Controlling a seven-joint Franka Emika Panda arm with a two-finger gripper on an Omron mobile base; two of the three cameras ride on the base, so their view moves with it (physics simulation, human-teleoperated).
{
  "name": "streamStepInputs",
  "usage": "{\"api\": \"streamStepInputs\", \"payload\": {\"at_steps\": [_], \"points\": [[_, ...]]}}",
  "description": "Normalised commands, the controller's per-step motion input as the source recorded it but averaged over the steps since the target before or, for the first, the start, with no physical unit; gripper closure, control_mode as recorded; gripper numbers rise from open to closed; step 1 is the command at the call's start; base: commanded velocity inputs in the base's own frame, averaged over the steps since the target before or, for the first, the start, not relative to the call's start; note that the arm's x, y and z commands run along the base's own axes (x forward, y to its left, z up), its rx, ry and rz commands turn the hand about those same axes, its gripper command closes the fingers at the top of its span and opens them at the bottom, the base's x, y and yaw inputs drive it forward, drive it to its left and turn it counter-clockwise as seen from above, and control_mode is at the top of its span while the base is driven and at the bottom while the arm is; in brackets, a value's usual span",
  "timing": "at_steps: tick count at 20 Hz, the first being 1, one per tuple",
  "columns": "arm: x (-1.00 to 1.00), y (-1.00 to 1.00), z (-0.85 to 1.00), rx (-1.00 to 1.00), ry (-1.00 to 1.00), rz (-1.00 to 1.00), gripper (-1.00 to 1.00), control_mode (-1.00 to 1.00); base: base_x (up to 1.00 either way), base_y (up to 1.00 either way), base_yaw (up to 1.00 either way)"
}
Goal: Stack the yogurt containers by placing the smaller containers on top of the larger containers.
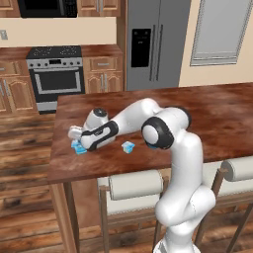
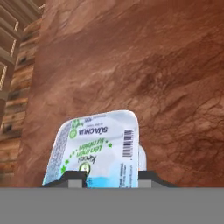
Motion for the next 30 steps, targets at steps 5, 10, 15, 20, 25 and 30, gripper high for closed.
{"api": "streamStepInputs", "payload": {"at_steps": [5, 10, 15, 20, 25, 30], "points": [[0.0, 0.0, 0.24, 0.0, 0.0, -0.05, 1.0, -1.0, 0.0, 0.0, 0.0], [-0.03, 0.0, 0.44, 0.0, 0.0, -0.08, 1.0, -1.0, 0.0, 0.0, 0.0], [-0.17, -0.02, 0.56, 0.0, 0.0, -0.11, 1.0, -1.0, 0.0, 0.0, 0.0], [-0.37, -0.2, 0.56, 0.01, -0.04, -0.16, 1.0, -1.0, 0.0, 0.0, 0.0], [-0.32, -0.38, 0.59, 0.03, -0.05, -0.1, 1.0, -1.0, 0.0, 0.0, 0.0], [-0.32, -0.53, 0.57, 0.07, -0.08, -0.09, 1.0, -1.0, 0.0, 0.0, 0.0]]}}
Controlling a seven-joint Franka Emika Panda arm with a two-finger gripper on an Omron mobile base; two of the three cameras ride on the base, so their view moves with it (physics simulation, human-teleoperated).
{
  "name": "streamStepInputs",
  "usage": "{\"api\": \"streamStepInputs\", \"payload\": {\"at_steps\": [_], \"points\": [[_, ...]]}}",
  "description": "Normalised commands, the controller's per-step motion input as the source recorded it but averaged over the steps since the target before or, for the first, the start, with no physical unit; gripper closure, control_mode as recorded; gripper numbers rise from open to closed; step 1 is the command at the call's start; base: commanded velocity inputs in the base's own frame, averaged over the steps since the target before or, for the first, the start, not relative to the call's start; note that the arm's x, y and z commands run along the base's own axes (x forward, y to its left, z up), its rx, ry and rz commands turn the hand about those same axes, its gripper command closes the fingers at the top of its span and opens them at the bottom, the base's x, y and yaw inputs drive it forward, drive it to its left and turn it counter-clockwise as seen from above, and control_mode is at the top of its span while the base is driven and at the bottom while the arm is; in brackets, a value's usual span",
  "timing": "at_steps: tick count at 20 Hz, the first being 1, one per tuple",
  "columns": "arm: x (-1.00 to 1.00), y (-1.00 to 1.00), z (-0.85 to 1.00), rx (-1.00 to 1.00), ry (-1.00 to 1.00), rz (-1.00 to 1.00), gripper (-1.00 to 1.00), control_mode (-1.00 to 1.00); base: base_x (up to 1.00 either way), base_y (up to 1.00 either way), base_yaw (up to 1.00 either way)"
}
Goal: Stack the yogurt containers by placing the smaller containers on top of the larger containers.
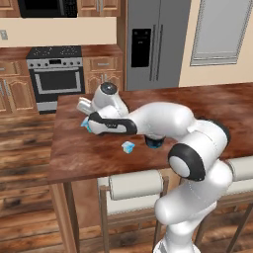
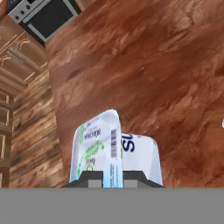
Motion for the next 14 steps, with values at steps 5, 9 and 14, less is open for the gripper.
{"api": "streamStepInputs", "payload": {"at_steps": [5, 9, 14], "points": [[-0.31, -0.65, 0.53, 0.1, -0.1, -0.06, 1.0, -1.0, 0.0, 0.0, 0.0], [-0.31, -0.68, 0.4, 0.09, -0.11, -0.03, 1.0, -1.0, 0.0, 0.0, 0.0], [-0.32, -0.73, 0.28, 0.09, -0.09, -0.02, 1.0, -1.0, 0.0, 0.0, 0.0]]}}
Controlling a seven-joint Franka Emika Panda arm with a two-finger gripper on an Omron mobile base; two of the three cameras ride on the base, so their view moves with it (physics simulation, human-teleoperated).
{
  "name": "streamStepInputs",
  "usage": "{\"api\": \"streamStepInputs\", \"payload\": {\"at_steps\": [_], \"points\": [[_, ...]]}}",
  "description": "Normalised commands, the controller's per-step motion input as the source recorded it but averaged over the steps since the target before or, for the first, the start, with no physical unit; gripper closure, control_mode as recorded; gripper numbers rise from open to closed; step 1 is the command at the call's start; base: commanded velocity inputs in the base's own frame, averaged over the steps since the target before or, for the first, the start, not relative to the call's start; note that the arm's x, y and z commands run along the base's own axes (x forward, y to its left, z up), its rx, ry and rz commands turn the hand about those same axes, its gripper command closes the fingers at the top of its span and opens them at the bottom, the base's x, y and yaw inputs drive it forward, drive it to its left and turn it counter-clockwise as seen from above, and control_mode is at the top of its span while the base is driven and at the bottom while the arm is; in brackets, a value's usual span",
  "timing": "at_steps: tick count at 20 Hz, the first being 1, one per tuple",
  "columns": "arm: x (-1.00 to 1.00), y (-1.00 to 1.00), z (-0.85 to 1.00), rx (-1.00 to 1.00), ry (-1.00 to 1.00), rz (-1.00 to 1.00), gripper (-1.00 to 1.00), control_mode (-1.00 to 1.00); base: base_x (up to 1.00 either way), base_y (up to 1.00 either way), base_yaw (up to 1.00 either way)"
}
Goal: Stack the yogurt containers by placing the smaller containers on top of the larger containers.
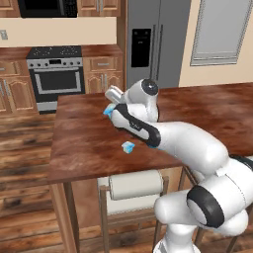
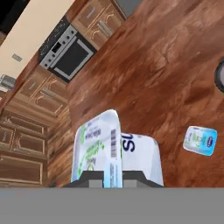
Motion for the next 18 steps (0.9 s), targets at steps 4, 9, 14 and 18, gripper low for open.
{"api": "streamStepInputs", "payload": {"at_steps": [4, 9, 14, 18], "points": [[-0.31, -0.77, 0.27, 0.11, -0.06, -0.02, 1.0, -1.0, 0.0, 0.0, 0.0], [-0.25, -0.78, 0.23, 0.11, -0.04, -0.02, 1.0, -1.0, 0.0, 0.0, 0.0], [-0.11, -0.49, 0.12, 0.07, 0.0, -0.03, 1.0, -1.0, 0.0, 0.0, 0.0], [0.0, 0.0, 0.0, 0.0, -0.01, 0.0, 1.0, -1.0, 0.0, 0.0, 0.0]]}}
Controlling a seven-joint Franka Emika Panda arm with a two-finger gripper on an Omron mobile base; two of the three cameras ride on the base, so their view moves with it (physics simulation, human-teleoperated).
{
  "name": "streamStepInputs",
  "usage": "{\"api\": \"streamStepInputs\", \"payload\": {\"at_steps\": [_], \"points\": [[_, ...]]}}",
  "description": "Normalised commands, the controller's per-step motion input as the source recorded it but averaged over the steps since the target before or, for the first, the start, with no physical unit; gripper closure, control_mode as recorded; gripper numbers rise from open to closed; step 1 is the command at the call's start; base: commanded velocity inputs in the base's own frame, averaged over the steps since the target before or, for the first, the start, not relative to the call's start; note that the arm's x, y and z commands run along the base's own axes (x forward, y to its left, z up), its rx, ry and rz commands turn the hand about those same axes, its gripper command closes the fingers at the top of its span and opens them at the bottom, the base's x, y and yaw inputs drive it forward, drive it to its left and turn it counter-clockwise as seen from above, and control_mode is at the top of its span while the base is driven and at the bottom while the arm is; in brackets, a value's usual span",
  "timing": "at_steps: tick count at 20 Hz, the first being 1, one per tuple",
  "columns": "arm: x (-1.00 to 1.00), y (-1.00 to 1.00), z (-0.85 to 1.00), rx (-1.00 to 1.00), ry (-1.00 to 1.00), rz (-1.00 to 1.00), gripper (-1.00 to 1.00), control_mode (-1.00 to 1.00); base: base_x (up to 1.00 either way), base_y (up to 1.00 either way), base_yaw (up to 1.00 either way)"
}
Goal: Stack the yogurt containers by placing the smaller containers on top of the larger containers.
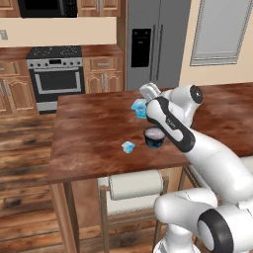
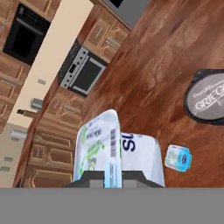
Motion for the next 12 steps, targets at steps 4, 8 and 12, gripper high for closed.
{"api": "streamStepInputs", "payload": {"at_steps": [4, 8, 12], "points": [[0.0, -0.16, 0.0, 0.0, 0.0, 0.0, 1.0, -1.0, 0.0, 0.0, 0.0], [0.0, -0.5, -0.01, 0.0, 0.0, -0.02, 1.0, -1.0, 0.0, 0.0, 0.0], [0.0, -0.64, -0.03, 0.02, 0.0, -0.03, 1.0, -1.0, 0.0, 0.0, 0.0]]}}
